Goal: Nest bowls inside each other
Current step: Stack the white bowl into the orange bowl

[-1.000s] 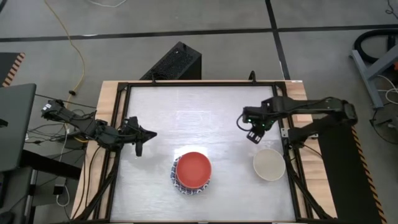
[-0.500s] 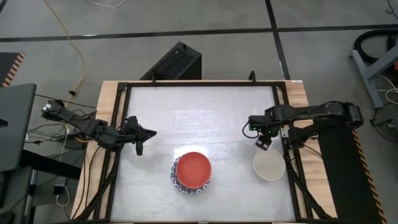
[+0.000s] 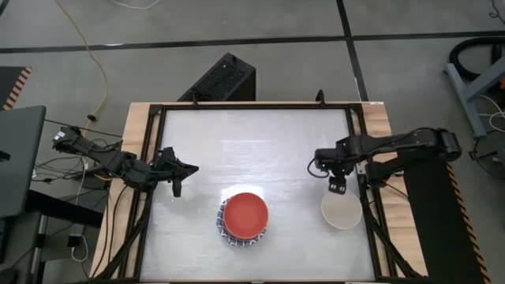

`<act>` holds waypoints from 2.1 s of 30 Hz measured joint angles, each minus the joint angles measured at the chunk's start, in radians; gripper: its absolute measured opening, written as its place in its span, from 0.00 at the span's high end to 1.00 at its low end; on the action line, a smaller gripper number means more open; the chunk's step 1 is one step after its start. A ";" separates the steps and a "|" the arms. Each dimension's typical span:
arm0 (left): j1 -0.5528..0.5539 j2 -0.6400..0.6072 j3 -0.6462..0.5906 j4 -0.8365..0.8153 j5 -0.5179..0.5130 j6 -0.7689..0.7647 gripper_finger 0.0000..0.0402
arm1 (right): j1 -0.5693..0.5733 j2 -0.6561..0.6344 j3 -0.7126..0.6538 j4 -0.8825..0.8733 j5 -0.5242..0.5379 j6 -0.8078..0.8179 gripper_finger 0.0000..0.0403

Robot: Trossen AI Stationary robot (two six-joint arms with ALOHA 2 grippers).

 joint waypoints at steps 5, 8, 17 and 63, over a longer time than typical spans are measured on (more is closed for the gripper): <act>0.000 0.000 0.000 -0.001 0.000 0.000 1.00 | 0.089 0.015 0.000 0.018 0.000 -0.003 0.35; 0.000 0.000 0.000 -0.003 -0.012 0.000 1.00 | 0.135 0.016 0.000 0.014 -0.009 -0.006 0.35; 0.000 0.000 0.000 -0.026 -0.041 0.002 1.00 | 0.199 0.016 -0.048 0.049 -0.025 0.046 0.35; 0.000 0.000 0.000 -0.047 -0.043 0.033 1.00 | -0.119 0.016 0.063 0.305 -0.056 0.857 0.99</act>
